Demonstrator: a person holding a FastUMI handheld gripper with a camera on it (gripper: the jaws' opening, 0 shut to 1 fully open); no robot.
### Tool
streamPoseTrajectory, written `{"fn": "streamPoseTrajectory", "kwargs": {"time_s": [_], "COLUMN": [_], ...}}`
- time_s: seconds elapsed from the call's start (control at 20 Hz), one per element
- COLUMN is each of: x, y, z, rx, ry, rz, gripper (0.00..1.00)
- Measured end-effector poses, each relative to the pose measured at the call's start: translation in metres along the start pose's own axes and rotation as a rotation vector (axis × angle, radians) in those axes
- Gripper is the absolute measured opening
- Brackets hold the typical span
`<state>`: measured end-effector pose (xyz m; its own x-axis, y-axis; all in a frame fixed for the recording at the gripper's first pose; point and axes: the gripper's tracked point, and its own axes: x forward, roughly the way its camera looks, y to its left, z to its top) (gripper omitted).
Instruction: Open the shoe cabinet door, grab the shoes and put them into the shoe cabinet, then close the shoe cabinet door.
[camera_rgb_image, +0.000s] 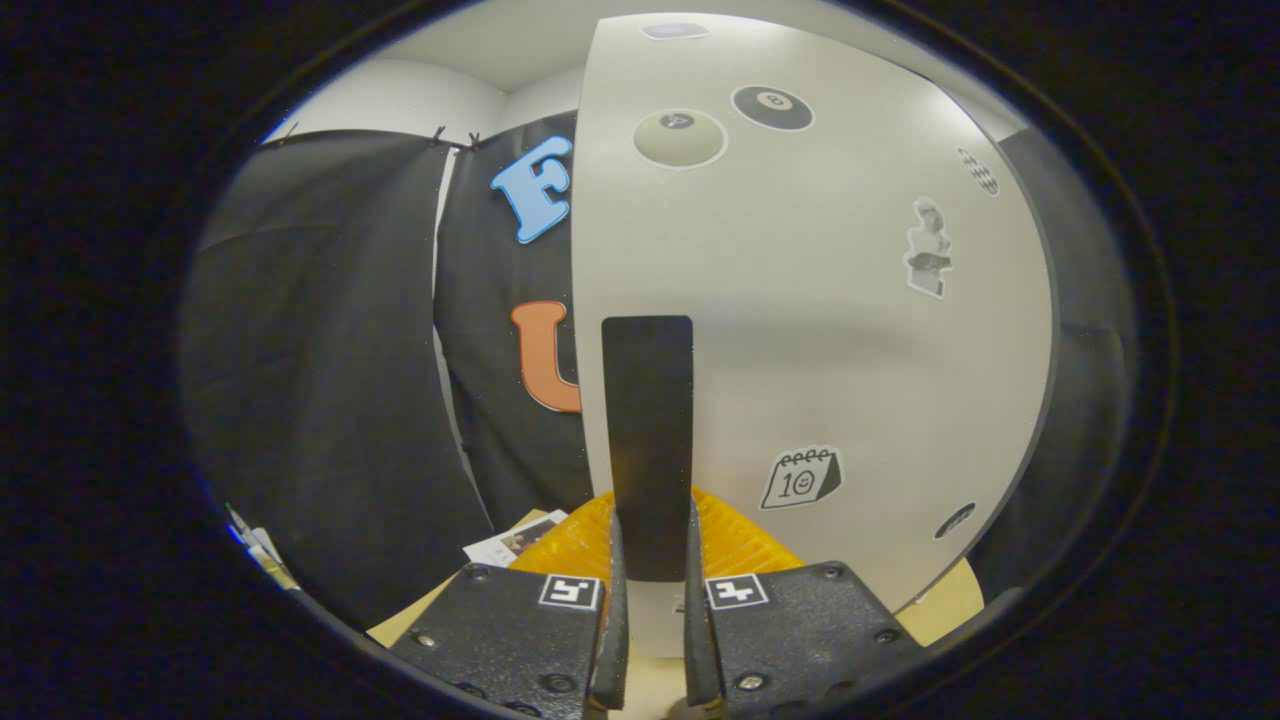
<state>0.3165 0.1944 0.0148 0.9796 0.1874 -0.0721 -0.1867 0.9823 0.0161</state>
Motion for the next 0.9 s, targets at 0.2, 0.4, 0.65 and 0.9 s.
{"fn": "streamPoseTrajectory", "kwargs": {"time_s": [0.2,0.4,0.65,0.9], "x": [-0.016,-0.036,-0.055,-0.070], "y": [-0.003,-0.007,-0.015,-0.025], "z": [-0.003,-0.004,-0.007,-0.011], "rx": [-0.003,-0.005,-0.009,-0.006], "ry": [-0.005,-0.020,-0.030,-0.035], "rz": [0.010,0.017,0.026,0.028], "gripper": [0.25,0.24,0.22,0.22]}}
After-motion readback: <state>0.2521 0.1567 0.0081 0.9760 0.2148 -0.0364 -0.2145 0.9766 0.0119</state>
